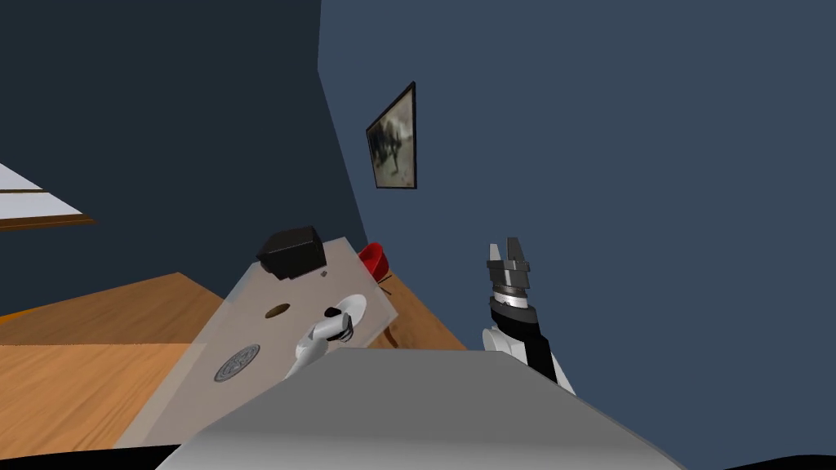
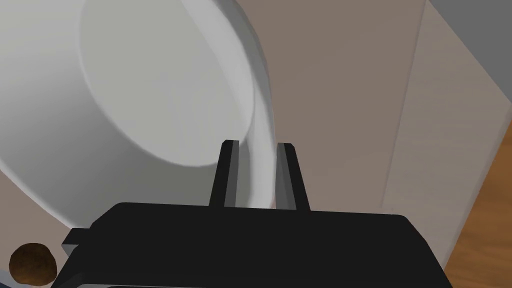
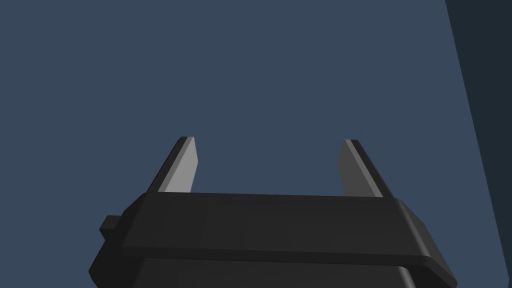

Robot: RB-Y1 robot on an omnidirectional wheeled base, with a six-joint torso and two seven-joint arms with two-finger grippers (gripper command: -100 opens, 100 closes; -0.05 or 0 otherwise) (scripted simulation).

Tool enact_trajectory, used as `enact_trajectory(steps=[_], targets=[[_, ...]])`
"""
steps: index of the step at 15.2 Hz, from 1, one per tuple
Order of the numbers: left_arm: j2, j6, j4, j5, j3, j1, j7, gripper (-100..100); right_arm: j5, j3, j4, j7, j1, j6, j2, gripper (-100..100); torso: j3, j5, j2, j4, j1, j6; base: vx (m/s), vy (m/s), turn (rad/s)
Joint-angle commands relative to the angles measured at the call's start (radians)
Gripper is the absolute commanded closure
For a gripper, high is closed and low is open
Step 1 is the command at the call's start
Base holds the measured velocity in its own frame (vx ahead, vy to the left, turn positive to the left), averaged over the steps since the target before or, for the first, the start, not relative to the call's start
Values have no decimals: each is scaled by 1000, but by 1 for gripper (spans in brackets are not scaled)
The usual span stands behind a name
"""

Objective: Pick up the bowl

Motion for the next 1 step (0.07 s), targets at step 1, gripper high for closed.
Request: enact_trajectory(steps=[1], targets=[[0,0,0,0,0,0,0,100,0,0,0,0,0,0,0,0,0,0,0,0,0,0,-36,-21,-1]])
